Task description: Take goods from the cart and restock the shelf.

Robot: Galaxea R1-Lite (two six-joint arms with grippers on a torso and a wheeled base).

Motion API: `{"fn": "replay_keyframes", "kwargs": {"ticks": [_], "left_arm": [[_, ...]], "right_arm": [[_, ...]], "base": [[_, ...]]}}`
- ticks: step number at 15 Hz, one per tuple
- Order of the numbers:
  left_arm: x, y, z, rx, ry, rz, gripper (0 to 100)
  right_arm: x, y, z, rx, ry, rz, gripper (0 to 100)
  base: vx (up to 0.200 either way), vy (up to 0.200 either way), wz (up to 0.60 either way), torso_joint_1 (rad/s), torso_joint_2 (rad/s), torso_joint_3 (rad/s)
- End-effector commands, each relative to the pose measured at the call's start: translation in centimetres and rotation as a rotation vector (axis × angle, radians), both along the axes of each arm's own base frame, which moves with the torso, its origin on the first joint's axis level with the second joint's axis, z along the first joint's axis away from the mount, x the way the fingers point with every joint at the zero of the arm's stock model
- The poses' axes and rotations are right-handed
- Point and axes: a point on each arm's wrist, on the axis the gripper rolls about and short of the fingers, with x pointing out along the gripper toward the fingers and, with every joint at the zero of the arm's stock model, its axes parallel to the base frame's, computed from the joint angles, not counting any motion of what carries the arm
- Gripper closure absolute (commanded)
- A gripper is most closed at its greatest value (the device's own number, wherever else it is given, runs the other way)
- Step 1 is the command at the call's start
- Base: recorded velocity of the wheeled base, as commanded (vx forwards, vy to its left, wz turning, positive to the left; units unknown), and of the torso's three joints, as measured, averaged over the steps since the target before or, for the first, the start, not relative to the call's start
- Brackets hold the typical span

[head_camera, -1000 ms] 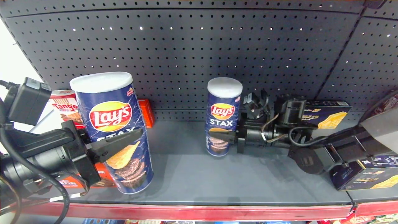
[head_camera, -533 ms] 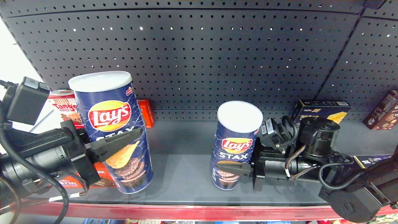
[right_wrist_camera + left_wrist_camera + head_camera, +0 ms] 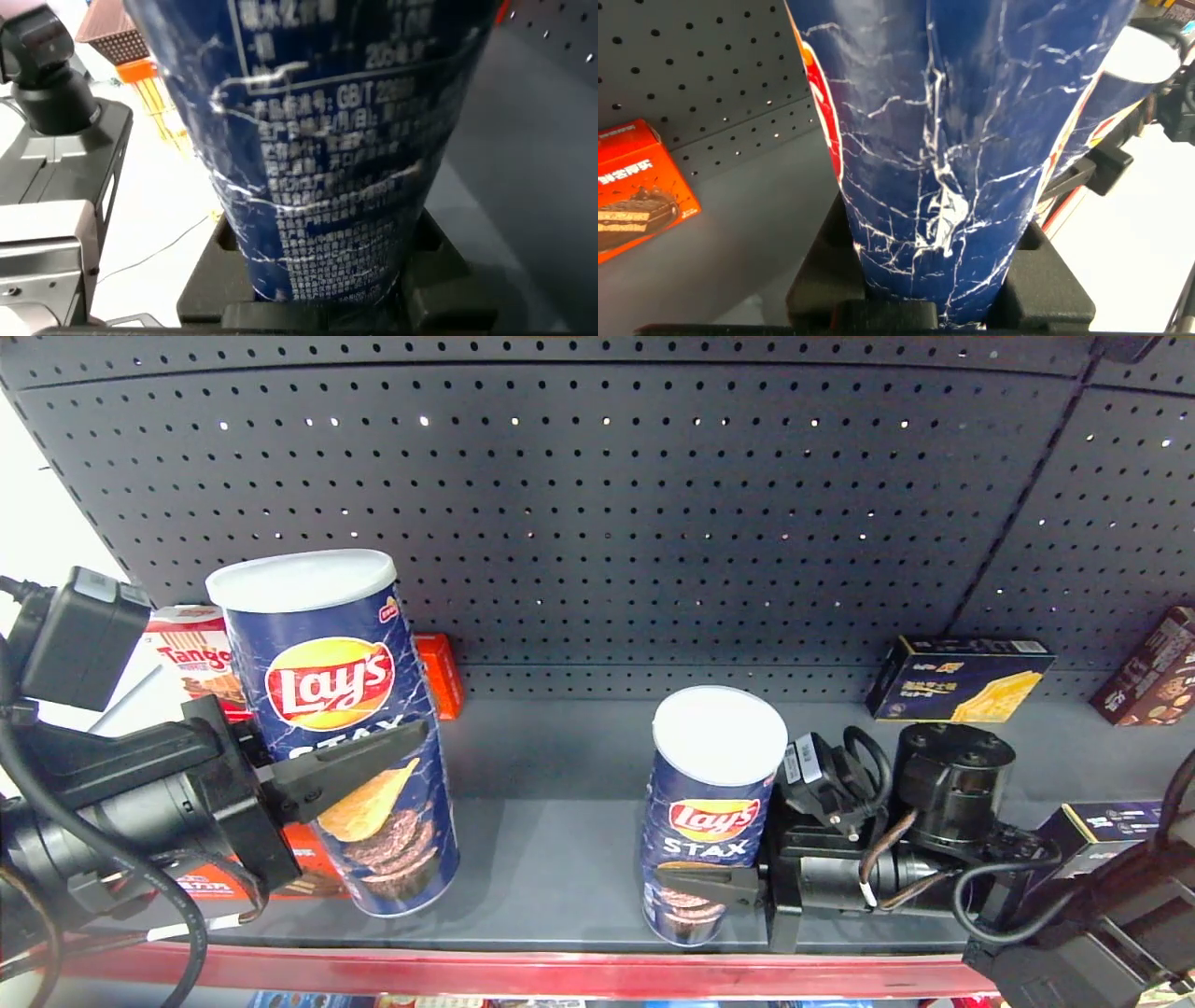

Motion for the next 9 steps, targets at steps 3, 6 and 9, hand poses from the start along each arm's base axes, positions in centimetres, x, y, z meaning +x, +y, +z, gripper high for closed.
{"fn": "replay_keyframes", "kwargs": {"ticks": [3,6,9], "left_arm": [[0.0,0.0,-0.3,0.003,0.009,0.003,100],[0.0,0.0,-0.3,0.004,0.01,0.003,100],[0.0,0.0,-0.3,0.004,0.01,0.001,100]], "right_arm": [[0.7,0.2,-1.1,-0.014,0.02,-0.001,100],[1.3,0.0,-1.8,-0.003,0.007,-0.005,100],[1.4,0.1,-2.1,0.003,-0.002,-0.005,0]], "base": [[0.0,0.0,0.0,0.0,0.0,0.0],[0.0,0.0,0.0,0.0,0.0,0.0],[0.0,0.0,0.0,0.0,0.0,0.0]]}}
